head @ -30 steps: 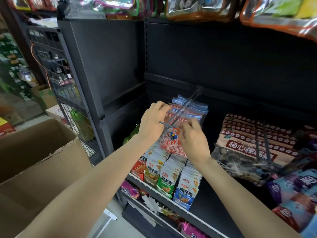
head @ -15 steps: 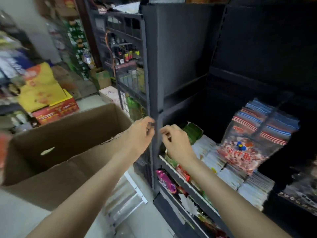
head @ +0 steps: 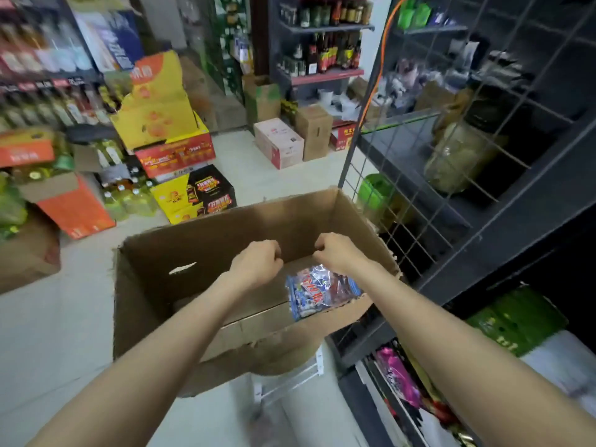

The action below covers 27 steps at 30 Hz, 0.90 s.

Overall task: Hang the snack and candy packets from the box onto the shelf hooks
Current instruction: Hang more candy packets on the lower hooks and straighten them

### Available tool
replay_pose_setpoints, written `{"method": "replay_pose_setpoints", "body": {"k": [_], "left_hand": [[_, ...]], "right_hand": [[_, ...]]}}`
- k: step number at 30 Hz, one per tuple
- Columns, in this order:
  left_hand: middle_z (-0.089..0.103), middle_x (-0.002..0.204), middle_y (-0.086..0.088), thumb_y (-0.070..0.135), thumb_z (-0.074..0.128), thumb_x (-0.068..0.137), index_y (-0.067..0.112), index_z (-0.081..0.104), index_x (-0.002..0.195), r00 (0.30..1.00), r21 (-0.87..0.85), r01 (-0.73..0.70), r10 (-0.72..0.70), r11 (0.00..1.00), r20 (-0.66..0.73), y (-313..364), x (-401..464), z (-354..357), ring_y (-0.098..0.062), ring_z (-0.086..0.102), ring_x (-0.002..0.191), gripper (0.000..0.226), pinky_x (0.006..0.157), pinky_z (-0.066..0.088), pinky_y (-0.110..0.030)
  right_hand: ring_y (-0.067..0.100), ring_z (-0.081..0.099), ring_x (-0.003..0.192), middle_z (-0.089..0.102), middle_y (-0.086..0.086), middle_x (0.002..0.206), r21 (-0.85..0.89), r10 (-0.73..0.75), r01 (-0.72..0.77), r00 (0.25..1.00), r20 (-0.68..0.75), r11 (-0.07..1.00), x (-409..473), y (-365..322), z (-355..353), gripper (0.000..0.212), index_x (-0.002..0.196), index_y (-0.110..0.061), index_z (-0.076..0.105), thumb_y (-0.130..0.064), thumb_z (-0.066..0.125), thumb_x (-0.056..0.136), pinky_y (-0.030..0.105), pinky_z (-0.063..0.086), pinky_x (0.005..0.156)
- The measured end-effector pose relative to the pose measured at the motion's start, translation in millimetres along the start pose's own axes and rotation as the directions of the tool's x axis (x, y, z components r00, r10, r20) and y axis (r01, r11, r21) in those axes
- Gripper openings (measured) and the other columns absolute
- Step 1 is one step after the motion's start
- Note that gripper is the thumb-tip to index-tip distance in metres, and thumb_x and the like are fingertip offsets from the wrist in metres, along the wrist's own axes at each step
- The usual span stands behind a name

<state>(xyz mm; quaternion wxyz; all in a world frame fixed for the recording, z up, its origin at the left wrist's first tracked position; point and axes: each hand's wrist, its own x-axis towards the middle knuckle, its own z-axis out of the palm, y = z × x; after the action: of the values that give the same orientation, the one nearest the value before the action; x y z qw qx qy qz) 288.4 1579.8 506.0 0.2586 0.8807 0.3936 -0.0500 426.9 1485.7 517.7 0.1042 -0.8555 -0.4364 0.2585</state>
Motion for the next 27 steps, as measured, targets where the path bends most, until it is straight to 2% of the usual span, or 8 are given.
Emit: {"method": "replay_pose_setpoints", "body": {"k": [5,10,13,16,20,23,25,27], "left_hand": [[0.056,0.13,-0.014,0.022,0.051,0.095,0.008,0.049,0.13,0.961,0.02,-0.012,0.006,1.0,0.275,-26.1,51.3,32.9,-0.029,0.053,0.118,0.038,0.097,0.044,-0.034],[0.046,0.141,-0.014,0.029,0.052,0.095,0.007,0.037,0.141,0.912,-0.008,0.018,-0.013,1.0,0.41,-31.6,83.2,68.5,-0.029,0.045,0.128,0.053,0.1,0.037,-0.03],[0.048,0.139,-0.013,0.031,0.054,0.093,0.012,0.037,0.141,0.88,-0.039,0.043,-0.019,0.998,0.475,-32.4,90.9,86.2,-0.028,0.048,0.125,0.054,0.097,0.039,-0.03],[0.046,0.141,-0.012,0.023,0.057,0.09,0.016,0.032,0.144,0.867,-0.059,0.038,-0.003,0.998,0.498,-32.0,95.8,96.1,-0.027,0.048,0.125,0.06,0.095,0.039,-0.028],[0.04,0.146,-0.013,0.019,0.057,0.09,0.017,0.019,0.15,0.856,-0.073,0.05,-0.006,0.996,0.517,-33.6,104.2,104.8,-0.026,0.044,0.129,0.072,0.096,0.035,-0.024],[0.041,0.144,-0.014,0.023,0.062,0.089,0.016,0.02,0.149,0.853,-0.081,0.072,-0.02,0.994,0.522,-36.8,109.8,112.2,-0.027,0.045,0.127,0.074,0.095,0.036,-0.025],[0.043,0.143,-0.014,0.027,0.067,0.085,0.015,0.023,0.147,0.856,-0.091,0.08,-0.022,0.993,0.516,-37.9,111.6,116.1,-0.028,0.045,0.126,0.078,0.095,0.037,-0.027],[0.041,0.142,-0.013,0.031,0.073,0.079,0.015,0.025,0.146,0.86,-0.1,0.071,-0.01,0.992,0.51,-39.1,110.8,118.6,-0.029,0.044,0.126,0.084,0.096,0.037,-0.028]], "right_hand": [[0.034,0.05,0.12,0.051,0.02,0.131,-0.225,0.168,-0.121,0.964,0.205,0.967,58.5,13.5,21.4,0.042,0.13,-0.003,0.047,-0.018,0.052,0.091,0.034,0.042,0.093],[0.033,0.039,0.129,0.04,0.016,0.14,-0.523,0.246,-0.006,0.888,0.389,0.852,102.1,35.3,52.4,0.067,0.142,-0.01,0.032,-0.027,0.063,0.085,0.037,0.037,0.105],[0.032,0.022,0.138,0.037,0.012,0.145,-0.627,0.28,0.073,0.851,0.445,0.775,111.0,44.2,63.7,0.059,0.142,-0.01,0.033,-0.022,0.059,0.09,0.039,0.028,0.111],[0.03,0.012,0.144,0.035,0.007,0.15,-0.687,0.231,0.155,0.87,0.435,0.71,121.8,50.0,69.2,0.045,0.142,-0.014,0.039,-0.018,0.045,0.098,0.037,0.029,0.11],[0.033,0.022,0.137,0.046,0.007,0.143,-0.717,0.185,0.249,0.864,0.468,0.651,131.3,51.1,76.0,0.038,0.135,-0.017,0.048,-0.014,0.042,0.098,0.04,0.041,0.103],[0.032,0.021,0.137,0.045,0.005,0.143,-0.738,0.179,0.282,0.86,0.478,0.613,133.2,54.4,76.6,0.038,0.136,-0.02,0.046,-0.019,0.042,0.099,0.039,0.032,0.107],[0.032,0.02,0.139,0.041,0.006,0.146,-0.708,0.188,0.26,0.853,0.488,0.657,133.2,53.7,74.1,0.04,0.138,-0.018,0.045,-0.019,0.045,0.098,0.038,0.028,0.109],[0.03,0.038,0.132,0.048,0.009,0.141,-0.628,0.211,0.228,0.812,0.545,0.744,134.2,52.2,72.2,0.042,0.135,-0.012,0.048,-0.015,0.054,0.093,0.037,0.038,0.103]]}}
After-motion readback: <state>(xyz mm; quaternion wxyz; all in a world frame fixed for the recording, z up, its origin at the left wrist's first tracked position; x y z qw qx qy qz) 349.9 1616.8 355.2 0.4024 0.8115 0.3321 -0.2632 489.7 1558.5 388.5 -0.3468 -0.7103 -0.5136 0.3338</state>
